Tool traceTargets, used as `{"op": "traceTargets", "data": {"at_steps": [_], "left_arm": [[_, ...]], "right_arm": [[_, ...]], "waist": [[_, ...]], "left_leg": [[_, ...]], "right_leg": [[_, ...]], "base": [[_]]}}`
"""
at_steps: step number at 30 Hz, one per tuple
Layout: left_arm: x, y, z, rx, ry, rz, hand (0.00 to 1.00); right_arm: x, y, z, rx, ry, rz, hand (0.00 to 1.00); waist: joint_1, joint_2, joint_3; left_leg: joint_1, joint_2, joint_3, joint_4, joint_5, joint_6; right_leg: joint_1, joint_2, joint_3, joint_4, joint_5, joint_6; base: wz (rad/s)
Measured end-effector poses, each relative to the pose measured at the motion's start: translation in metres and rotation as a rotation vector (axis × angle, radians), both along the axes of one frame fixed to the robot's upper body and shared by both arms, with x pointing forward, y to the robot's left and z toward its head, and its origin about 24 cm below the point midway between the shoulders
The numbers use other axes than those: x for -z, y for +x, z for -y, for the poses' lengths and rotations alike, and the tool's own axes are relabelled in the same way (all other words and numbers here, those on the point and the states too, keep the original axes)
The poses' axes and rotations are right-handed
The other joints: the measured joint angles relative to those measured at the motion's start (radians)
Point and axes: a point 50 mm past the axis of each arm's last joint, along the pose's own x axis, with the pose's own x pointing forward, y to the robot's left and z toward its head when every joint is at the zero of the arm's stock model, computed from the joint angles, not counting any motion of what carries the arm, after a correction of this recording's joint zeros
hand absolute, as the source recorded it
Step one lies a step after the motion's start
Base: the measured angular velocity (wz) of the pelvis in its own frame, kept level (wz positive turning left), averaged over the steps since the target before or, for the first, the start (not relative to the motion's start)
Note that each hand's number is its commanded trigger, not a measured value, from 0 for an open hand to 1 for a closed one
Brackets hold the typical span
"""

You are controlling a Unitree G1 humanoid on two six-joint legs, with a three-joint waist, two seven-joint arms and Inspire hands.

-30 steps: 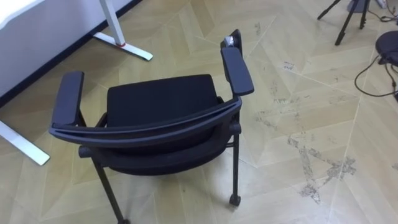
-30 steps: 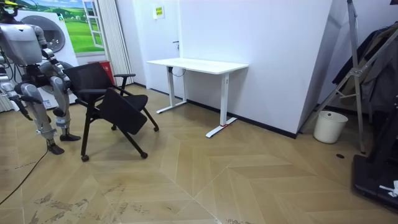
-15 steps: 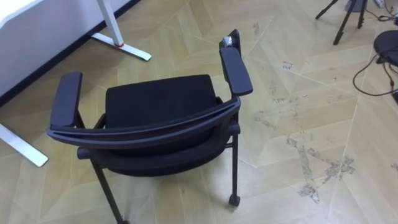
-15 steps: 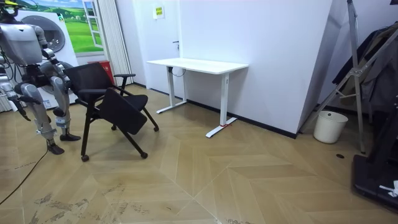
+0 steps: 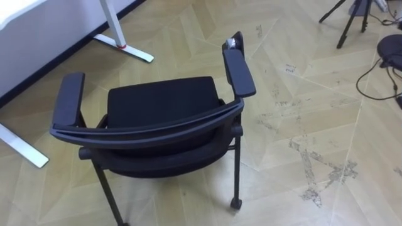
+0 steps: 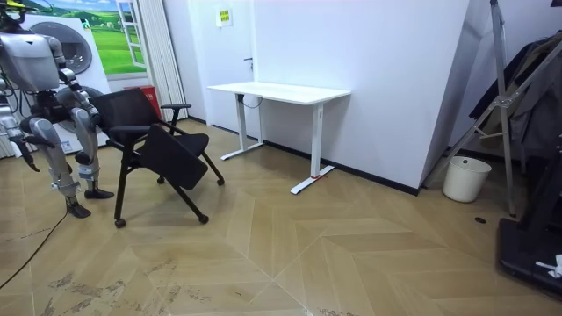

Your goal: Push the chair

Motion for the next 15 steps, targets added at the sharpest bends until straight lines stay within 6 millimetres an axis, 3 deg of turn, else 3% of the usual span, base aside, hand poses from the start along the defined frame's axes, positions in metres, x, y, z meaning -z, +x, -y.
{"op": "traceTargets", "data": {"at_steps": [4, 6, 10, 15], "left_arm": [[-0.001, -0.003, -0.01, -0.093, 0.036, -0.004, 0.0], [-0.002, -0.006, -0.018, -0.149, 0.069, -0.009, 0.0], [-0.005, -0.007, -0.028, -0.198, 0.126, -0.01, 0.0], [-0.016, 0.003, -0.06, -0.291, 0.259, 0.016, 0.0]], "right_arm": [[-0.001, 0.0, 0.004, 0.044, -0.005, 0.007, 0.0], [-0.002, -0.002, 0.008, 0.076, -0.014, 0.01, 0.0], [-0.003, 0.0, 0.015, 0.086, -0.03, 0.019, 0.0], [-0.006, -0.002, 0.024, 0.09, -0.051, 0.009, 0.0]], "waist": [[0.003, 0.002, 0.0004], [0.003, 0.012, 0.008], [0.012, 0.022, 0.0057], [0.029, 0.042, 0.0047]], "left_leg": [[0.002, -0.001, -0.017, 0.004, -0.001, 0.0], [0.013, 0.0, -0.016, 0.004, -0.005, -0.001], [0.014, 0.0, -0.001, 0.004, -0.007, -0.002], [0.013, 0.0, -0.014, 0.011, -0.011, -0.001]], "right_leg": [[0.006, 0.0, -0.002, 0.001, 0.0, 0.0], [0.018, 0.0, -0.009, 0.0, -0.001, 0.001], [0.018, 0.0, -0.003, 0.003, -0.003, 0.003], [0.024, -0.001, -0.013, 0.003, -0.003, 0.004]], "base": [[0.01], [0.08], [0.01], [0.07]]}}
